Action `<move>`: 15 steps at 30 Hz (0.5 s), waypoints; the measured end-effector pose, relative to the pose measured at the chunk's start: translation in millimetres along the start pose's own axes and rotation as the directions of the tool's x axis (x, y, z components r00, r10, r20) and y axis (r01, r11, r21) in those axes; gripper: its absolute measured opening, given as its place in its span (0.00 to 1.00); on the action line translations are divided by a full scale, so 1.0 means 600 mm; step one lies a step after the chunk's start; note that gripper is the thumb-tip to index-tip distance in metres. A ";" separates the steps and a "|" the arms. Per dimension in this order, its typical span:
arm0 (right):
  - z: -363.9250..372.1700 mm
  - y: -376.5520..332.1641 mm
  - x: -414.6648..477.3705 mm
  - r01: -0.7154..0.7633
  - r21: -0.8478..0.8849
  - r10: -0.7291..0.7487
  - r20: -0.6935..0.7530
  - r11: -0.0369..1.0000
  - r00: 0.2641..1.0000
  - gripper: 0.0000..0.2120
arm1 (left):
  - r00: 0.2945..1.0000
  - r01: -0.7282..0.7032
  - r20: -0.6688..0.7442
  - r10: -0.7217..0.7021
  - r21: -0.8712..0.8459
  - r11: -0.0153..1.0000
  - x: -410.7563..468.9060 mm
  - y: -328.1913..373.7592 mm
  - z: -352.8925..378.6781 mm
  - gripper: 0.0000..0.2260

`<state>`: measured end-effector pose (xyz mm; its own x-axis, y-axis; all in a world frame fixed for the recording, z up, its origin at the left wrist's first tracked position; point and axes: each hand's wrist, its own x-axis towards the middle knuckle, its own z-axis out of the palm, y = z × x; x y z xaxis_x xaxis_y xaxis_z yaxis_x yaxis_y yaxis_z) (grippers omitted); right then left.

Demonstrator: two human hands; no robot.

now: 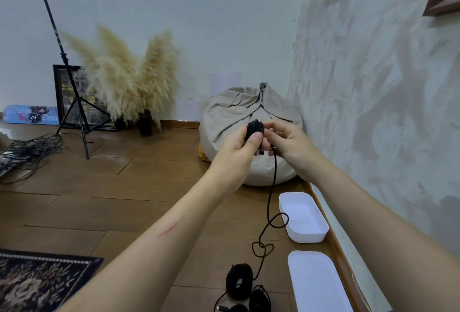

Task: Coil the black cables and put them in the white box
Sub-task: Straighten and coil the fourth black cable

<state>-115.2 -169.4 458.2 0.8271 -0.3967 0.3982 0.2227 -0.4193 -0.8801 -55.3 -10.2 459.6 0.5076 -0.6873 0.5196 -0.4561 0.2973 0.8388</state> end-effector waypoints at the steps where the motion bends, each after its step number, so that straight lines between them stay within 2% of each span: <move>1: 0.005 0.004 -0.001 -0.007 -0.012 0.007 0.014 1.000 1.000 0.10 | 1.000 -0.009 -0.008 0.008 -0.016 1.000 0.000 0.003 0.001 0.10; 3: 0.023 0.012 -0.006 -0.034 -0.017 0.035 0.036 0.999 0.999 0.09 | 0.998 0.011 -0.058 -0.016 -0.085 0.996 0.000 0.006 0.007 0.09; 6: 0.064 0.019 -0.017 -0.064 -0.073 0.071 0.095 0.995 0.993 0.11 | 0.971 0.098 -0.200 -0.133 -0.177 0.979 0.009 -0.002 0.008 0.09; 7: 0.076 0.020 -0.020 -0.071 -0.090 0.083 0.139 0.993 0.987 0.11 | 0.958 0.102 -0.253 -0.134 -0.136 0.985 0.013 -0.010 0.005 0.08; 10: 0.091 0.013 -0.023 -0.073 -0.139 0.106 0.253 0.988 0.962 0.11 | 0.936 0.106 -0.349 -0.049 0.145 0.984 0.021 -0.042 -0.009 0.07; 13: 0.079 -0.004 -0.025 -0.104 -0.208 0.158 0.262 0.973 0.952 0.11 | 0.931 0.136 -0.364 -0.005 0.335 0.932 0.022 -0.070 -0.018 0.07; 15: 0.062 -0.015 -0.026 -0.128 -0.237 0.193 0.274 0.963 0.942 0.12 | 0.939 0.179 -0.341 -0.042 0.381 0.907 0.020 -0.082 -0.024 0.07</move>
<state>-111.1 -129.0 450.2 0.9637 -0.2303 0.1348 -0.0137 -0.5470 -0.8370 -16.3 -23.3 426.9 0.7452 -0.4314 0.5084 -0.6013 -0.1052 0.7921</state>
